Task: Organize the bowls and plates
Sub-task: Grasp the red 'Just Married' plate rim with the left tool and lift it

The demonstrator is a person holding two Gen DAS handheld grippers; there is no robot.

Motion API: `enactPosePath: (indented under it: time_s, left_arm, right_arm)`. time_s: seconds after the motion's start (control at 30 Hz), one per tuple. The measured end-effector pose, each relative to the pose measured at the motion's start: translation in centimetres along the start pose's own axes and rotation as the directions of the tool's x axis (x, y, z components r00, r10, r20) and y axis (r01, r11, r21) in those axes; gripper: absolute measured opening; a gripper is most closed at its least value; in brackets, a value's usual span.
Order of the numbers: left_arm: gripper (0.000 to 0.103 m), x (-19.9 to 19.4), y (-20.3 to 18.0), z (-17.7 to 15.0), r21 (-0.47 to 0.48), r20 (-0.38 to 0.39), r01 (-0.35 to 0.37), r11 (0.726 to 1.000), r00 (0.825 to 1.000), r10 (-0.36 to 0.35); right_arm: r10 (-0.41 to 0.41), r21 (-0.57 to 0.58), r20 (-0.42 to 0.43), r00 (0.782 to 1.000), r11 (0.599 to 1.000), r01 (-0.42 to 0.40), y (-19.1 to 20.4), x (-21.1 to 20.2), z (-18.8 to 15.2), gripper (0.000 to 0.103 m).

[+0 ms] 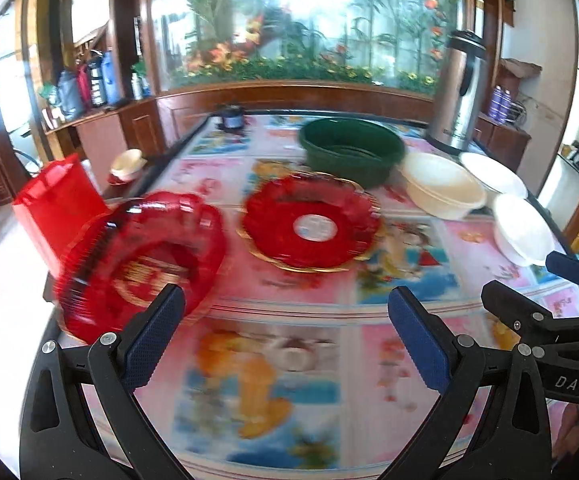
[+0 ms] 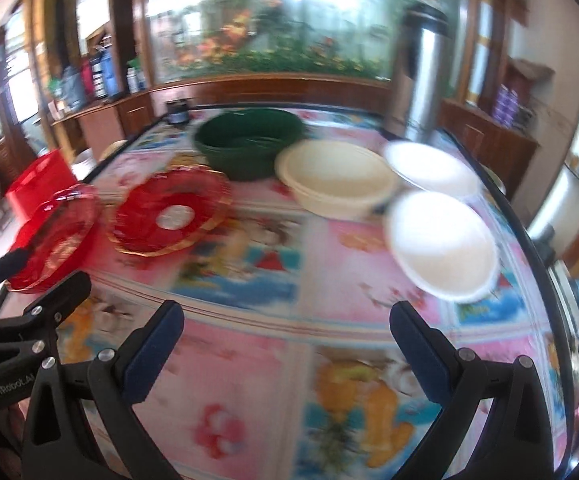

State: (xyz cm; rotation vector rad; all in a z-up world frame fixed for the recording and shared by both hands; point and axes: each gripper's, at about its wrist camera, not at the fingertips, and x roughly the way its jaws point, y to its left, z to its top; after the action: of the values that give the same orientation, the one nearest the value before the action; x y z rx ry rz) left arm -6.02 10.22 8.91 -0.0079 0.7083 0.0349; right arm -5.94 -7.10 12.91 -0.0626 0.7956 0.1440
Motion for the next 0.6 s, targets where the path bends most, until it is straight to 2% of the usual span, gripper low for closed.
enactPosePath:
  time_s: [0.2, 0.33, 0.4, 0.5, 0.6]
  left_arm:
    - [0.102, -1.2, 7.9, 1.5, -0.043, 0.011, 0.034, 0.998, 0.999, -0.034]
    - [0.102, 0.2, 13.0, 2.3, -0.091, -0.064, -0.027, 0.995, 0.998, 0.021]
    - [0.102, 1.1, 14.6, 2.5, -0.107, -0.101, -0.054, 0.993, 0.994, 0.043]
    - [0.102, 3.0, 17.3, 2.7, -0.171, -0.158, -0.052, 0.984, 0.987, 0.025]
    - [0.102, 4.8, 19.1, 2.8, -0.197, -0.219, -0.053, 0.979, 0.976, 0.009]
  right_arm:
    - [0.138, -0.094, -0.026, 0.990, 0.986, -0.140, 5.9, 1.3, 2.1, 0.102]
    - [0.253, -0.129, -0.076, 0.964, 0.957, -0.261, 9.8, 2.6, 3.1, 0.102]
    - [0.275, -0.147, -0.093, 0.957, 0.947, -0.287, 11.4, 3.2, 3.4, 0.101]
    - [0.303, -0.166, -0.125, 0.945, 0.933, -0.321, 13.9, 4.7, 4.3, 0.089]
    - [0.344, -0.149, -0.186, 0.920, 0.916, -0.373, 15.6, 7.0, 5.2, 0.087]
